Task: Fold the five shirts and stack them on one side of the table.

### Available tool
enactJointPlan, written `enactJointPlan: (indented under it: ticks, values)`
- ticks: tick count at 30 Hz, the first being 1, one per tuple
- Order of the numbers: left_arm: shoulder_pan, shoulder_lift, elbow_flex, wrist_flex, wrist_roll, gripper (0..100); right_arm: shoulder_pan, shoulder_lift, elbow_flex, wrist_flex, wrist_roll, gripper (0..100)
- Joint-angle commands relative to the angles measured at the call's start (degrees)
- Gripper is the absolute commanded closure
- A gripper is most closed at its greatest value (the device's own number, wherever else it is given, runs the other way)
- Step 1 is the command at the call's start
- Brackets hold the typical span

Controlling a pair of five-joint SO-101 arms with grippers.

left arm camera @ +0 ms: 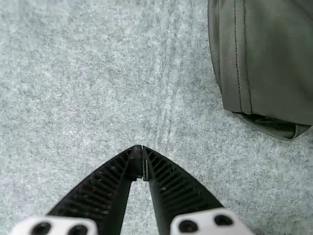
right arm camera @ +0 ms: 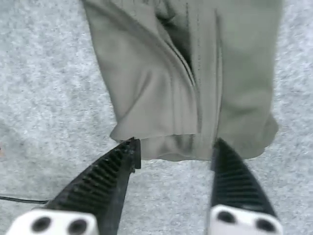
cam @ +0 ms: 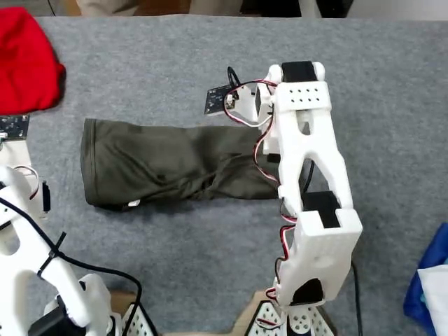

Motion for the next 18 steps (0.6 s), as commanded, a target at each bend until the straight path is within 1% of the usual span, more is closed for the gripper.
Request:
enactJointPlan:
  ticks: [1,3,5,7,10,12,15,18]
  values:
    - [-0.4,-1.2,-0.6,-1.9,0.5,98,0.1,-6.2,2.9,1.3,-1.4,92.8]
    - [-0.5,-0.7,-1.8,-5.2,6.1,95,0.1,-10.6,7.9,1.1,-3.0,97.5]
    - [-0.3,1.5,-4.2,-5.5,12.2,86,0.2,-15.5,12.9,1.0,-3.5,96.3]
    - [0.7,6.5,-8.9,-4.6,16.4,79,1.5,-20.2,17.8,-0.4,-5.2,92.8]
    - [4.7,16.4,-19.3,1.7,21.2,78,4.2,-25.5,24.4,-2.7,-5.9,86.3]
    - [8.0,24.1,-26.7,6.2,23.9,78,6.4,-27.2,27.9,-3.0,-5.9,83.7]
    - [12.7,35.6,-38.2,11.7,25.6,78,10.7,-28.2,31.7,-3.0,-5.9,83.1]
    - [15.4,45.8,-49.0,15.7,25.9,78,14.9,-28.3,33.6,-3.0,-5.9,83.1]
